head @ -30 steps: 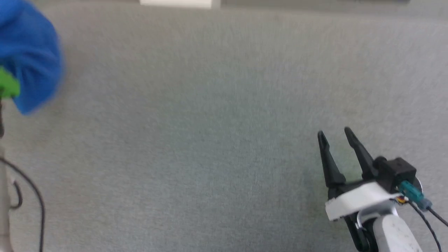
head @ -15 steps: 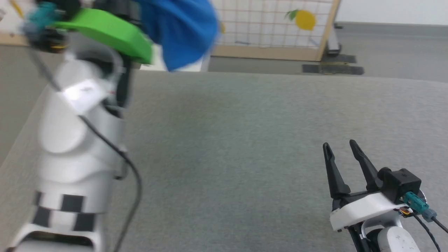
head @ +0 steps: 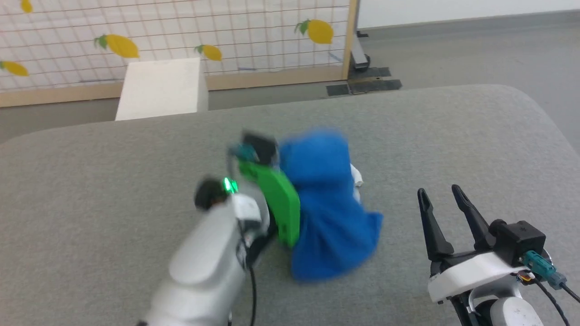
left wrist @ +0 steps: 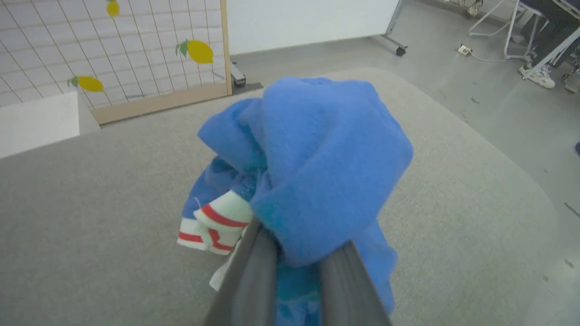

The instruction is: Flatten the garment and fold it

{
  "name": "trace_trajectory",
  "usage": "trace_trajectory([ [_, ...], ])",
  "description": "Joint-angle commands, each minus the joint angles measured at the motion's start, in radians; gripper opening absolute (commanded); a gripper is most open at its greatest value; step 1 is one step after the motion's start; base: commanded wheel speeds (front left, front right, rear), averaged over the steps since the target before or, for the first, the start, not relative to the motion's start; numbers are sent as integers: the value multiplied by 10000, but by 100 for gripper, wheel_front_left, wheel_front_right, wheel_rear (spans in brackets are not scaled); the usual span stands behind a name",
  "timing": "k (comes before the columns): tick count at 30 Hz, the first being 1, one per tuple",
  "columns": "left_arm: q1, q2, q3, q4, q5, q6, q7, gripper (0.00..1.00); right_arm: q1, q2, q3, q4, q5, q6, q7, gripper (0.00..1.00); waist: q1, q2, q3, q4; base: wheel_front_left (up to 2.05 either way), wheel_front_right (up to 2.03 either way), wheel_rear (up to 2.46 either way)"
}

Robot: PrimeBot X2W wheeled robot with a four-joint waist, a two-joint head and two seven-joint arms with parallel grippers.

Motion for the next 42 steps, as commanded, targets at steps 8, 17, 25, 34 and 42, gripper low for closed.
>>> trace_trajectory([
  [8, 944, 148, -1276, 1416, -354, -224, 3206, 0, 120, 5, 15, -33, 91, -15, 64, 100, 1, -1, 119, -46, 0, 0, 0],
  [17, 954, 558, -420, -531, -568, -39, 1230, 100, 142, 5, 58, -83, 81, -15, 91, 100, 1, -1, 60, 463, 0, 0, 0],
  [25, 2052, 1613, 913, -3159, -89, 878, -1757, 100, 166, 5, -9, -151, 85, -15, -5, 100, 1, -1, -16, 825, 0, 0, 0],
  [34, 4275, 2277, 2634, -3986, 463, 2076, -4783, 100, -237, 5, -258, -94, 123, -15, -40, 100, 1, -1, 332, 1180, 0, 0, 0],
  [42, 5352, 1346, 4375, -5197, 1541, 1967, -4921, 100, -1951, 5, -522, 1363, -381, -15, 1162, 100, 1, -1, 1046, 1673, 0, 0, 0],
])
